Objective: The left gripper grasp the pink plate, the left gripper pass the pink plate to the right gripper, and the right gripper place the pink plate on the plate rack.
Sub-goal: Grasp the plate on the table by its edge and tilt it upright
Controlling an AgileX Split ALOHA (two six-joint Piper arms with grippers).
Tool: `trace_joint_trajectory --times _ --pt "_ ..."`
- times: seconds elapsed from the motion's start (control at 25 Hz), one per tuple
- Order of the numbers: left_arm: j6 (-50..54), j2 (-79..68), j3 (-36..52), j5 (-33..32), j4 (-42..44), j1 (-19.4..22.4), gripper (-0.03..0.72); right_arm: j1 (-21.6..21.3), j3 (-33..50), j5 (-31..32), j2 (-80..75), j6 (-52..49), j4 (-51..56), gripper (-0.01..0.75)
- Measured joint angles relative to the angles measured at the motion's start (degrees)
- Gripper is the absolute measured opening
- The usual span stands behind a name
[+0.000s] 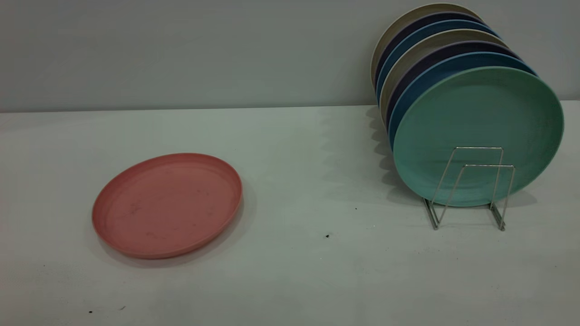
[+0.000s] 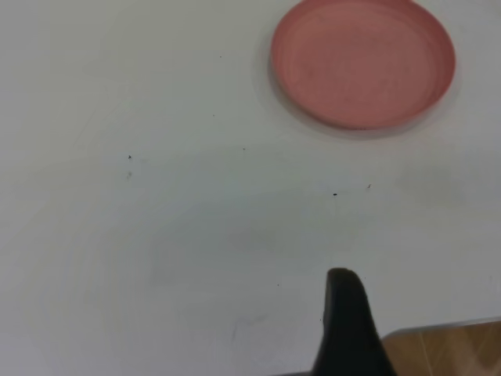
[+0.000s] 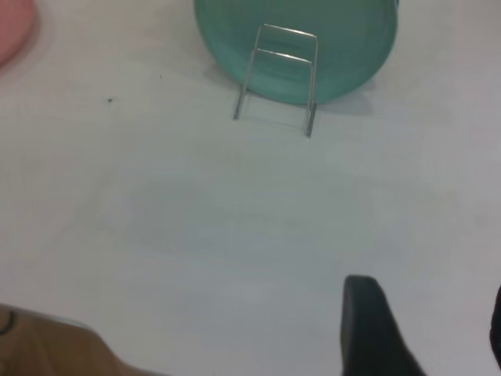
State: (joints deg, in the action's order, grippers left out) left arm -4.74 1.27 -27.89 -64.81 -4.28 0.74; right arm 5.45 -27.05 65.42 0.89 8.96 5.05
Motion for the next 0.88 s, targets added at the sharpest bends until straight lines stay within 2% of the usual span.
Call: trace_joint_trajectory --times 0.52,0.6,0.68,0.76,0.88 --pt "-0.14 0.0 -0.07 0.2 0.06 0.0 0.506 0.0 -0.06 -0.1 0.0 0.0 0.0 0.386" --pt "-0.13 0.0 -0.59 2.6 0.08 0.0 0.506 0.0 -0.6 -0.94 -0.06 0.0 -0.16 0.386" --pt "1.17 -0.07 -0.71 8.89 -0.58 0.0 0.503 0.0 -1.08 -4.62 -1.36 0.06 -0.16 0.386" --pt "4.43 -1.57 -0.77 14.15 -0.61 0.0 0.49 0.0 -1.19 -11.65 -4.03 0.18 0.27 0.386" --pt "7.03 -8.59 -0.89 18.0 0.03 0.0 0.469 0.0 -1.21 -19.98 -10.83 0.98 2.93 0.386"
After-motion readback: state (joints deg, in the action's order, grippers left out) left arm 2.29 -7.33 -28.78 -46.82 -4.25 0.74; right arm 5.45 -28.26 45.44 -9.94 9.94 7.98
